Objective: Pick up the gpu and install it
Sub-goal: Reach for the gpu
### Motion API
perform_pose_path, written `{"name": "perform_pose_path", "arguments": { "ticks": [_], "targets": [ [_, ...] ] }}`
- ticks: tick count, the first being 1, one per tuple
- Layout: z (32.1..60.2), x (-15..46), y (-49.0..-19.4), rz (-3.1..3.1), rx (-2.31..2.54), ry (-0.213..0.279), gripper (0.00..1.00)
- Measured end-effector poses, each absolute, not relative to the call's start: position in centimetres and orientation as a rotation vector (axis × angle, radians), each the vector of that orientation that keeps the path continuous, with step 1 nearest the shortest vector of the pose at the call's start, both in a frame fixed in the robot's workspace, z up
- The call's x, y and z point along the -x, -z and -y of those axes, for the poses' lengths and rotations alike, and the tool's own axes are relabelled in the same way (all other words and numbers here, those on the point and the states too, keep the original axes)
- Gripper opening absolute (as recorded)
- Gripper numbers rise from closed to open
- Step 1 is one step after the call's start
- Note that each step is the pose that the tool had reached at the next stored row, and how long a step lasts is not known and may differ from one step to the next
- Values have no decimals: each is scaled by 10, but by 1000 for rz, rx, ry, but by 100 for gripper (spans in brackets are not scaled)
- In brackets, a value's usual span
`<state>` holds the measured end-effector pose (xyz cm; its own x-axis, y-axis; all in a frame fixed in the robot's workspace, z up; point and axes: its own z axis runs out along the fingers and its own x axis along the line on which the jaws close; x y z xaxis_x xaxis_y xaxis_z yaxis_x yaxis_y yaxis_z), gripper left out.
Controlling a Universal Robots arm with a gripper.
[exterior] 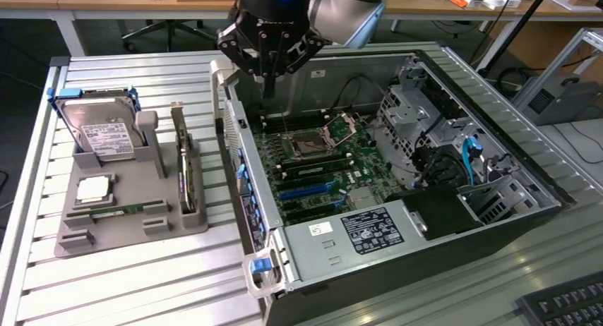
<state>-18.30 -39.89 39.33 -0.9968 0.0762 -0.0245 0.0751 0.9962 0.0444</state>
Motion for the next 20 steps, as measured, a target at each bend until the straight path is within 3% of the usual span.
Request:
{"name": "perform_pose_path", "arguments": {
  "ticks": [20],
  "targets": [
    [399, 191, -393, -3112, -118, -68, 10]
  ]
}}
